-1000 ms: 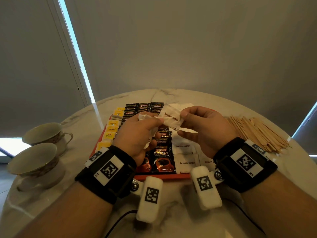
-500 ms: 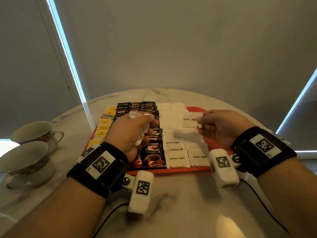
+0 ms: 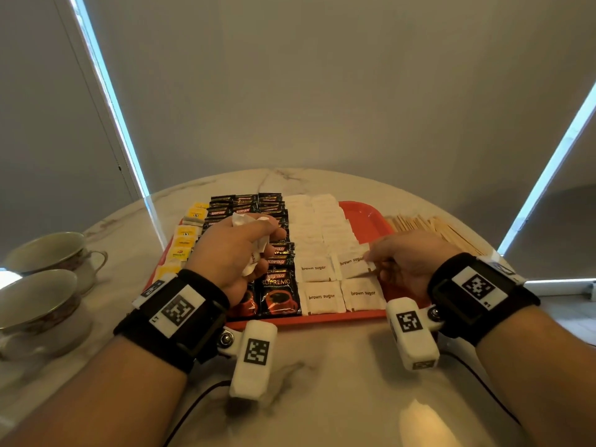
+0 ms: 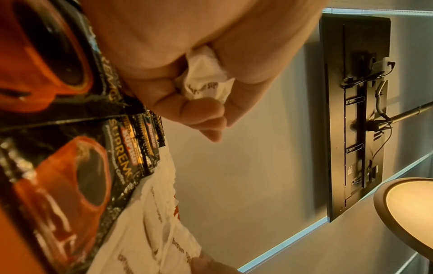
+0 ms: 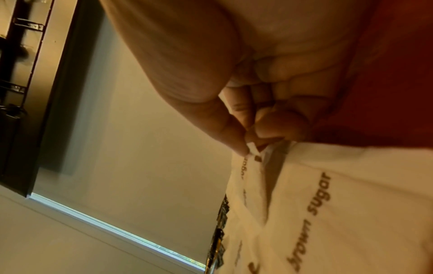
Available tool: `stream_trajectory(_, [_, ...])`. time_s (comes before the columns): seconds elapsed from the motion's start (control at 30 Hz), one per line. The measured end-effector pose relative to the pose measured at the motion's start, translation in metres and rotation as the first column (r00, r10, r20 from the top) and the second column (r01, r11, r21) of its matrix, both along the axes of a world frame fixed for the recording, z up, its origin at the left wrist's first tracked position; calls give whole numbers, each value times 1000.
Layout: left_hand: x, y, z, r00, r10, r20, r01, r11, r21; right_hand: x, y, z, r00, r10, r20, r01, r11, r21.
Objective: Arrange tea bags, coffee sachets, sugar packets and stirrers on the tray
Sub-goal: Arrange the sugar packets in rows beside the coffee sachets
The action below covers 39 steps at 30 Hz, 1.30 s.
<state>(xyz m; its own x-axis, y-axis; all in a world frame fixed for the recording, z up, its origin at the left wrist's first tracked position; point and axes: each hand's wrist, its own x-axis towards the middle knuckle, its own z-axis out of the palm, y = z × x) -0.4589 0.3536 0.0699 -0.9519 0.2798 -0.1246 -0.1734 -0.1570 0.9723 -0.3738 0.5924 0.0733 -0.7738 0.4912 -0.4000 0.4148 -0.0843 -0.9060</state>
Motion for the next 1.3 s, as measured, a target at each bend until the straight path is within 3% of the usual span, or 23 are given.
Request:
stream_trajectory(0.13, [-1, 0, -1, 1000, -7, -5, 7, 1000, -4, 0, 0, -3, 1000, 4, 10, -4, 997, 74])
stream_trajectory(0.3, [-2, 0, 0, 1000, -2, 6, 2, 1000, -23, -6, -6, 1, 986, -60, -158, 87, 982, 167])
stream_trajectory(0.47, [-1, 0, 2, 999, -12, 48, 14, 999, -35, -8, -28, 12, 972, 79, -222, -63, 995, 77])
stream_trajectory(0.73, [7, -1, 11, 980, -131, 150, 125, 991, 49, -16, -36, 3, 981, 147, -128, -135, 986, 99])
stream_trajectory(0.9, [12, 1, 16, 980, -163, 112, 159, 986, 46, -22, -50, 19, 947, 232, -222, -215, 972, 99])
stream_trajectory(1.07, [12, 0, 13, 985, -150, 89, 147, 989, 32, -35, -76, 27, 895, 418, -158, -373, 894, 249])
stream_trajectory(1.3, [7, -2, 5, 996, -40, -76, 34, 997, -72, -44, -84, 13, 879, 348, -327, -282, 931, 233])
